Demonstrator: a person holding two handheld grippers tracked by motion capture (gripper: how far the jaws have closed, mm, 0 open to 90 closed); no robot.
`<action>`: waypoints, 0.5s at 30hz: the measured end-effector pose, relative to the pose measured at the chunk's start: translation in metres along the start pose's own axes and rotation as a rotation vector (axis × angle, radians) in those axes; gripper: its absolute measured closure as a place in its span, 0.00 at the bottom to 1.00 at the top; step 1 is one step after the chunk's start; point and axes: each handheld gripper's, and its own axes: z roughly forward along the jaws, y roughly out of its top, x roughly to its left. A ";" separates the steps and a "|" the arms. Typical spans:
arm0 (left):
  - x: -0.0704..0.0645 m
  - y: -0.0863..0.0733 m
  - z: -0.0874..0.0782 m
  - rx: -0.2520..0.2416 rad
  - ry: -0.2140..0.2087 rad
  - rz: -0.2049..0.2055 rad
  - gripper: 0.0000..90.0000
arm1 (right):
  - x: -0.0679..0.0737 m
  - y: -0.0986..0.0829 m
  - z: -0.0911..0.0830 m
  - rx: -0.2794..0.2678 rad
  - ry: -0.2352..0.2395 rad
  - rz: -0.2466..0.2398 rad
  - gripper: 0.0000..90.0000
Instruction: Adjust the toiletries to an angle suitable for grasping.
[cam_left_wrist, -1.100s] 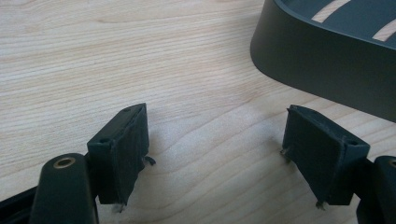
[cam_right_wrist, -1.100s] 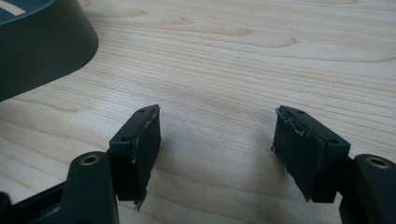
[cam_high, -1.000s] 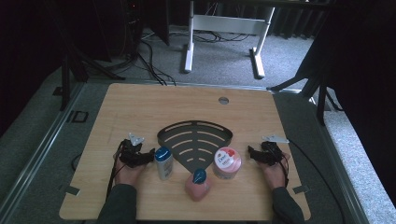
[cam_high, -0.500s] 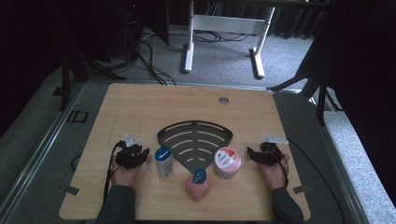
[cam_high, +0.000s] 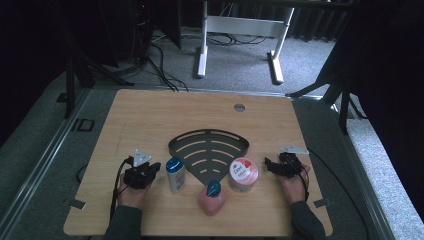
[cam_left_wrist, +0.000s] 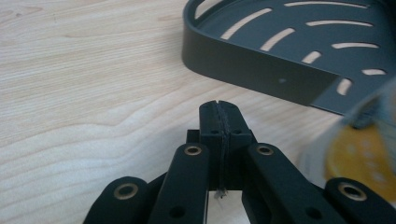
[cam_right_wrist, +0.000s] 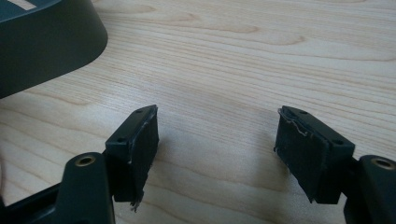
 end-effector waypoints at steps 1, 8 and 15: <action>0.000 0.000 0.000 0.000 0.000 0.000 0.97 | 0.000 0.000 0.000 0.000 0.000 0.000 0.33; -0.010 -0.007 -0.012 -0.010 -0.027 0.026 0.87 | 0.000 0.000 0.000 0.000 0.000 0.000 0.33; -0.020 -0.013 -0.021 0.000 -0.040 0.065 0.76 | 0.000 0.000 0.000 0.000 0.001 -0.001 0.33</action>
